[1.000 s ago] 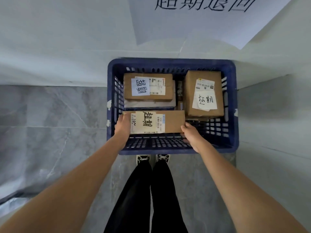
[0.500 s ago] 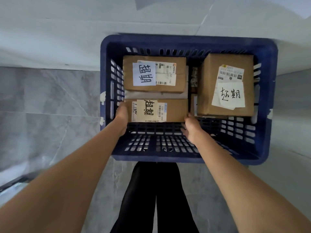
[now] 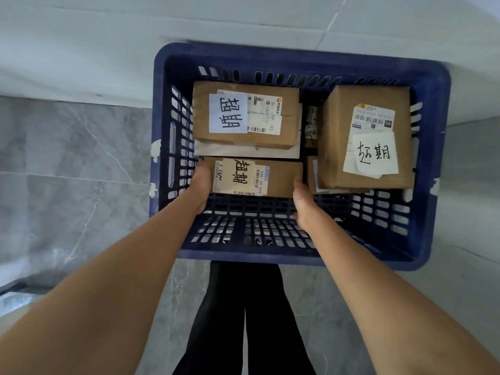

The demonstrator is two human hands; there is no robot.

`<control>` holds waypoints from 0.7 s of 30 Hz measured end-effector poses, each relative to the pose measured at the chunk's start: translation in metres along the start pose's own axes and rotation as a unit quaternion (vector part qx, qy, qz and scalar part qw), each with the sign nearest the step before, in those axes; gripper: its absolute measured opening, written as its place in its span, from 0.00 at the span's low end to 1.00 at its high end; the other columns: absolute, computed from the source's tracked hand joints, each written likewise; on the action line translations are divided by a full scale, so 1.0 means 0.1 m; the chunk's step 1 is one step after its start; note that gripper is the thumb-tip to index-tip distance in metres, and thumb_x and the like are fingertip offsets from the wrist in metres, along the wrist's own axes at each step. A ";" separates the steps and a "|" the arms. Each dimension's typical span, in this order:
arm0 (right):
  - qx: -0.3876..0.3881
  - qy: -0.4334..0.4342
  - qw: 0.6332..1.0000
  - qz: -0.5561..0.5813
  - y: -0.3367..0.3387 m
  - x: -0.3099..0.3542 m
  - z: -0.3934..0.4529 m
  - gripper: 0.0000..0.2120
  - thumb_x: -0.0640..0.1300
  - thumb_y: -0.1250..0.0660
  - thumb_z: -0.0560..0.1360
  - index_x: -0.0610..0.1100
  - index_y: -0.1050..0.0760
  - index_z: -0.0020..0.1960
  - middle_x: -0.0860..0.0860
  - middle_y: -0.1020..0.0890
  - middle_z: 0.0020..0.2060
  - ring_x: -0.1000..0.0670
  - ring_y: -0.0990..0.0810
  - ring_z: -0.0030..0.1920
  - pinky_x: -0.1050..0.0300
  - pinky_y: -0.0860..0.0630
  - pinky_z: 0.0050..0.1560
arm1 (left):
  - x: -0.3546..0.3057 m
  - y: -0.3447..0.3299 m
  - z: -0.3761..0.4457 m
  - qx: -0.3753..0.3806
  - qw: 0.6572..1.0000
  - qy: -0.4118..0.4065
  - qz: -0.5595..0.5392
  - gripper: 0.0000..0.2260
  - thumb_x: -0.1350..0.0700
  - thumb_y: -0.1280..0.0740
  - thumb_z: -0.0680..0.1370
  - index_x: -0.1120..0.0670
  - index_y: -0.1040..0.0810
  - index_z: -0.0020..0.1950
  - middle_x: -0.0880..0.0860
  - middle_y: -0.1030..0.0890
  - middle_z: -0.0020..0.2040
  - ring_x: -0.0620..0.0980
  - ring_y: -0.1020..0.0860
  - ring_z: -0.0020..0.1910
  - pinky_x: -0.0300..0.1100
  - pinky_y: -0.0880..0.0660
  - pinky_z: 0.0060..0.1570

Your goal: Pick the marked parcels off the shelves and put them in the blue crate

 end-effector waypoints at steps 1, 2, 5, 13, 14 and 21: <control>0.000 0.001 1.000 -0.005 0.01 0.01 -0.02 0.32 0.64 0.53 0.81 0.49 0.51 0.80 0.48 0.42 0.78 0.44 0.40 0.76 0.43 0.43 0.75 | -0.03 -0.02 -0.04 0.005 1.000 -0.012 0.005 0.19 0.44 0.48 0.82 0.50 0.24 0.63 0.50 0.16 0.48 0.48 0.19 0.44 0.41 0.26 0.42; -0.001 0.002 1.000 -0.009 0.01 0.02 -0.04 0.33 0.64 0.53 0.81 0.49 0.51 0.80 0.48 0.42 0.78 0.44 0.40 0.76 0.43 0.42 0.76 | -0.05 -0.03 -0.07 0.006 1.000 -0.022 0.008 0.20 0.43 0.47 0.82 0.49 0.26 0.66 0.51 0.17 0.53 0.49 0.19 0.48 0.43 0.25 0.47; -0.010 0.014 1.000 -0.019 0.00 0.08 -0.18 0.32 0.63 0.53 0.82 0.50 0.55 0.81 0.48 0.45 0.79 0.43 0.43 0.77 0.42 0.43 0.76 | -0.13 0.02 -0.17 -0.028 0.998 -0.040 0.042 0.22 0.41 0.47 0.81 0.45 0.33 0.73 0.53 0.27 0.70 0.56 0.28 0.68 0.54 0.34 0.68; -0.011 0.174 0.981 -0.087 0.01 0.62 -1.21 0.26 0.56 0.52 0.84 0.45 0.42 0.78 0.46 0.37 0.77 0.44 0.38 0.76 0.50 0.40 0.72 | -0.48 0.16 -1.06 -0.038 0.977 -0.120 0.173 0.24 0.44 0.47 0.82 0.45 0.44 0.78 0.50 0.39 0.78 0.54 0.39 0.75 0.48 0.42 0.72; -0.022 0.223 0.969 -0.105 0.04 0.75 -1.46 0.25 0.54 0.51 0.84 0.44 0.38 0.77 0.46 0.34 0.75 0.44 0.36 0.75 0.50 0.39 0.72 | -0.62 0.16 -1.27 -0.027 0.962 -0.165 0.216 0.25 0.45 0.46 0.82 0.46 0.46 0.79 0.50 0.42 0.79 0.53 0.42 0.77 0.51 0.45 0.75; -0.114 0.503 0.800 -0.307 0.00 1.54 -3.43 0.26 0.55 0.48 0.83 0.45 0.40 0.78 0.50 0.39 0.78 0.50 0.46 0.78 0.50 0.49 0.77 | -1.66 0.45 -2.79 -0.070 0.791 -0.387 0.469 0.30 0.44 0.47 0.82 0.51 0.53 0.80 0.49 0.52 0.80 0.49 0.57 0.79 0.49 0.57 0.77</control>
Point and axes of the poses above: each hand's wrist, its own z-axis towards the middle knuckle, its own y-axis out of the back of the hand, x = y × z, the point moved 9 cm from there along z, towards the middle knuckle
